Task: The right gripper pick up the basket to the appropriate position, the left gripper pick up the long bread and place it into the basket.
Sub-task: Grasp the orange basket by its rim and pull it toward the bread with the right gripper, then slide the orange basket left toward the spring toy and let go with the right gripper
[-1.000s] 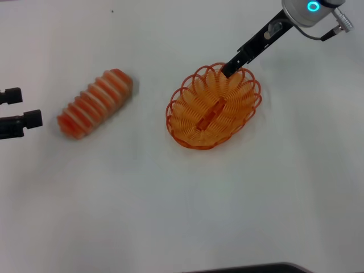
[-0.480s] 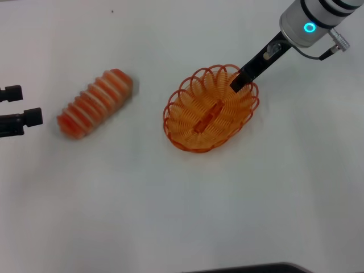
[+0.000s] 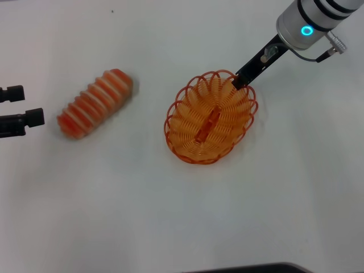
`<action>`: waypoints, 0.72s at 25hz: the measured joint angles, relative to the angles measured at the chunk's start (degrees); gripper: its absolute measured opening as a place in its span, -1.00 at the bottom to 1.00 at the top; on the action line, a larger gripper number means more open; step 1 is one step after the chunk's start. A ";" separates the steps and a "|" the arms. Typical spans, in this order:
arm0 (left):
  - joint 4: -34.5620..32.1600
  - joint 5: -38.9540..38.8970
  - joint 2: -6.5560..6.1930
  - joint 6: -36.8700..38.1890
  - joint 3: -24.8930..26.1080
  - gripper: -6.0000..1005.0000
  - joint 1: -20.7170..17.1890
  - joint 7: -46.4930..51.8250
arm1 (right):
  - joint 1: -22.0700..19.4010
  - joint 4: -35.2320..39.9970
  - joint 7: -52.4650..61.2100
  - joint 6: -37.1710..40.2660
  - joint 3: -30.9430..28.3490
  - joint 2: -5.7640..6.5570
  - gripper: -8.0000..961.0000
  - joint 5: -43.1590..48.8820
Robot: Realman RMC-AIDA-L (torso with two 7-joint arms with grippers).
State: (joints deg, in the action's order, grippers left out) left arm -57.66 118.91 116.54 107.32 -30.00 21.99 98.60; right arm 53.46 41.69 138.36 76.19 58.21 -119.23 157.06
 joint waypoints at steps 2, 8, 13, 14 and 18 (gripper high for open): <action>0.00 0.00 0.00 0.05 -0.02 0.86 0.12 0.04 | -0.12 0.00 -0.32 0.00 -0.29 -0.05 -0.61 -0.28; 0.00 0.00 0.07 0.08 -0.02 0.86 0.31 0.10 | -1.21 0.73 -0.85 0.06 -1.13 0.41 -0.84 -4.04; 0.00 0.00 0.09 -0.10 0.19 0.86 0.43 0.10 | -5.06 6.36 -0.26 1.57 -4.22 0.70 -0.87 -10.22; 0.00 0.00 0.08 -0.17 0.21 0.86 0.37 0.10 | -5.65 6.89 0.20 1.97 -5.33 0.84 -0.88 -11.54; 0.00 0.00 -0.13 -0.21 0.28 0.86 0.19 0.07 | -6.46 6.72 0.96 3.59 -9.39 1.43 -0.89 -14.50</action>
State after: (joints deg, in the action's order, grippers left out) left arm -57.65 118.91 116.41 107.11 -29.72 22.17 98.67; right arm 47.00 48.42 139.32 79.78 48.82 -117.81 142.55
